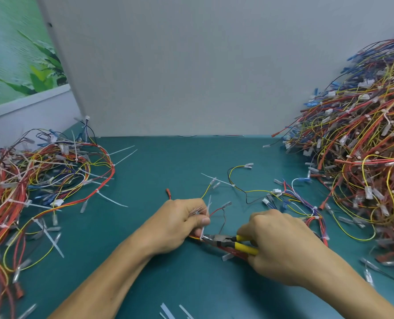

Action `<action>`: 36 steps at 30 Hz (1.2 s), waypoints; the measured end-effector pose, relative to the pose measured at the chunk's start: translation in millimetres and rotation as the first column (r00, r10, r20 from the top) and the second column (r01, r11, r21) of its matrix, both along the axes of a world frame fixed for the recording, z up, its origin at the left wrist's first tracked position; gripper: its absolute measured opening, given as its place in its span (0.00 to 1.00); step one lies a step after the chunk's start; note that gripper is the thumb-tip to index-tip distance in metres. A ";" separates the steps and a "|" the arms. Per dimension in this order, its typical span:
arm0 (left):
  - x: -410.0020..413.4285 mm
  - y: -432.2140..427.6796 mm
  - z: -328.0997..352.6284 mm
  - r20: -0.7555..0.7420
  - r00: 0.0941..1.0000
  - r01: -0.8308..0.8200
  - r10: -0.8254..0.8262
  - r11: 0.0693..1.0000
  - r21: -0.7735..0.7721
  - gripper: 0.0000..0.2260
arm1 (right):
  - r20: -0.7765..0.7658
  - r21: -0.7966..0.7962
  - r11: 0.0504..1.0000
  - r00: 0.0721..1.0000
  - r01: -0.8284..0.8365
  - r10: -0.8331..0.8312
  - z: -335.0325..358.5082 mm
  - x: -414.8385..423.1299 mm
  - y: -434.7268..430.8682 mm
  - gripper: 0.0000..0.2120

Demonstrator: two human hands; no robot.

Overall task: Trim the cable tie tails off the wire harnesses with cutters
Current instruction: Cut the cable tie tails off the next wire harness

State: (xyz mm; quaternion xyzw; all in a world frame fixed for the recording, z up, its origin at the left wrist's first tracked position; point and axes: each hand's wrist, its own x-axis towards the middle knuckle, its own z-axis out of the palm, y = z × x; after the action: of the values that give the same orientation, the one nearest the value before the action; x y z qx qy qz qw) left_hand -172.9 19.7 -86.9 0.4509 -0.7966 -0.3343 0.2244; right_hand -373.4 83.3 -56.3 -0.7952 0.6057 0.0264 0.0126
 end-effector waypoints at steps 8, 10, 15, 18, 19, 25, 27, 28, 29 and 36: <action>0.3 -0.1 -0.1 0.027 1.000 -0.001 0.001 1.000 -0.015 0.10 | 0.020 0.016 1.000 1.000 -0.006 0.006 2.1 4.5 0.7 0.09; 0.8 0.0 0.9 0.009 1.000 0.003 -0.003 1.000 -0.006 0.10 | 0.013 0.001 1.000 1.000 0.013 -0.013 3.5 2.6 1.0 0.09; 0.6 0.6 1.6 -0.007 1.000 0.011 -0.011 1.000 0.011 0.11 | -0.005 0.008 1.000 1.000 0.022 -0.022 5.5 2.2 0.9 0.09; 1.3 0.6 1.6 -0.004 1.000 0.007 -0.007 1.000 0.014 0.10 | -0.017 0.011 1.000 1.000 0.023 -0.023 4.5 2.9 -0.1 0.10; 1.3 0.7 1.5 -0.001 1.000 0.006 -0.006 1.000 0.014 0.10 | -0.019 0.010 1.000 1.000 0.023 -0.023 4.3 2.7 -0.5 0.11; 1.9 0.7 1.0 0.008 1.000 0.002 -0.002 1.000 0.009 0.10 | -0.018 -0.002 1.000 1.000 0.023 -0.023 2.4 3.9 -1.2 0.11; 2.0 0.7 0.5 0.009 1.000 0.004 -0.004 1.000 0.009 0.10 | -0.021 -0.004 1.000 1.000 0.018 -0.018 1.6 5.5 -2.4 0.13; 1.9 0.7 0.4 0.010 1.000 0.004 -0.005 1.000 0.007 0.10 | -0.023 -0.001 1.000 1.000 0.017 -0.017 1.2 6.3 -3.0 0.14; 1.8 0.7 0.1 0.010 1.000 0.005 -0.005 1.000 0.005 0.10 | -0.024 0.001 1.000 1.000 0.016 -0.016 0.7 7.2 -3.7 0.14; 2.6 0.2 0.9 0.013 1.000 0.008 -0.008 1.000 0.005 0.09 | -0.035 -0.022 1.000 0.999 -0.007 0.007 -2.2 8.3 -6.6 0.07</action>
State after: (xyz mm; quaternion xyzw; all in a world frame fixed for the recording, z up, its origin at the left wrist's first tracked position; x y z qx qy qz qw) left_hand -170.3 20.0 -85.9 0.4503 -0.7990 -0.3344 0.2168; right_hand -365.1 76.7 -58.5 -0.7968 0.6033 0.0336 -0.0070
